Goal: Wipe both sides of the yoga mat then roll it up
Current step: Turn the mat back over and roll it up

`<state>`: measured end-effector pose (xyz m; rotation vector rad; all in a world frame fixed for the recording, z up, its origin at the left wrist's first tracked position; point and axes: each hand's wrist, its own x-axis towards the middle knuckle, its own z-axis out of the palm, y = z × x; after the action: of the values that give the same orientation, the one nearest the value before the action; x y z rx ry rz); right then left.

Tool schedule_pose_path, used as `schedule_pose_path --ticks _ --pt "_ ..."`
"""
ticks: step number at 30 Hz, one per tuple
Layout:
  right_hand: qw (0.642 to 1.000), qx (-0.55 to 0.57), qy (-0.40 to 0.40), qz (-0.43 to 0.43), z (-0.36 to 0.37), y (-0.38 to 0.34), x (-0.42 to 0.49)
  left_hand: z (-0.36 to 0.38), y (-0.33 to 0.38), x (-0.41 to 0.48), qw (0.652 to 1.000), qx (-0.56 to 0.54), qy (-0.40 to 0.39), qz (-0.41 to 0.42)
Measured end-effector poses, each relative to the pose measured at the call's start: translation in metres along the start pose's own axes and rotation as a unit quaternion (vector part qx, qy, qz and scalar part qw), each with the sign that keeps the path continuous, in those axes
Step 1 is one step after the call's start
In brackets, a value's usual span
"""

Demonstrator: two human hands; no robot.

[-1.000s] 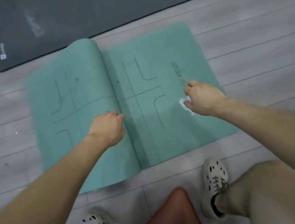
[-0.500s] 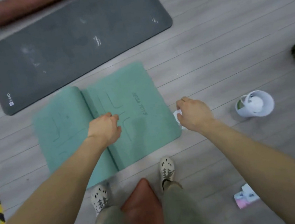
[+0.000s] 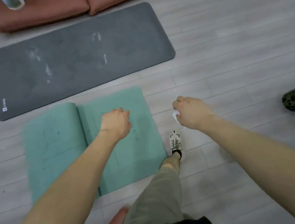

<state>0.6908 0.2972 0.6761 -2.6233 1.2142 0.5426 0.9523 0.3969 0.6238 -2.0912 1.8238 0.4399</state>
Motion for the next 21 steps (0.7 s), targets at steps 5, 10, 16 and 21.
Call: schedule_pose_path --ticks 5,10,16,21 --pt "0.988 -0.094 -0.037 -0.119 -0.032 0.034 0.128 0.009 0.007 0.073 0.994 -0.079 0.001 -0.071" --pt "0.947 -0.179 -0.095 -0.250 -0.055 0.040 0.239 0.014 0.003 0.108 0.969 -0.159 -0.013 -0.188" --pt "0.878 -0.207 -0.148 -0.406 -0.043 0.022 0.324 0.035 0.026 0.109 0.897 -0.272 -0.044 -0.344" --pt "0.787 -0.256 -0.163 -0.537 0.018 0.007 0.380 0.088 0.093 0.136 0.794 -0.374 -0.079 -0.473"
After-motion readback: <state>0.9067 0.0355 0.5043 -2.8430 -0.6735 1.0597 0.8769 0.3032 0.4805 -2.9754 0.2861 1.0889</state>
